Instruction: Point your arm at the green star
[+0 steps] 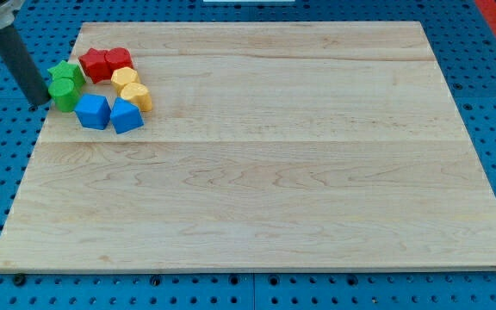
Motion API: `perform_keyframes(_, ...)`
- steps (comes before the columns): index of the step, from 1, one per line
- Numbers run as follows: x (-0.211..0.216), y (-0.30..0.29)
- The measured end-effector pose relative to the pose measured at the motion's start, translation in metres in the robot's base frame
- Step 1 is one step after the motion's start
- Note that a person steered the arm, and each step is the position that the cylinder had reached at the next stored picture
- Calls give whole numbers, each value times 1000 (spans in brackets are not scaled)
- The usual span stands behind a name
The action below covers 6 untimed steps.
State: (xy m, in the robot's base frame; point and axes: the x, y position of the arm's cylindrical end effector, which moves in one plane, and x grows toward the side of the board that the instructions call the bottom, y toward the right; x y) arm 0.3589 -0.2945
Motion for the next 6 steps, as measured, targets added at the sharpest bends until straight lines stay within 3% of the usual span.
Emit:
perform_keyframes(2, -50, 80)
perform_keyframes(5, -31, -9)
perform_keyframes(6, -51, -8)
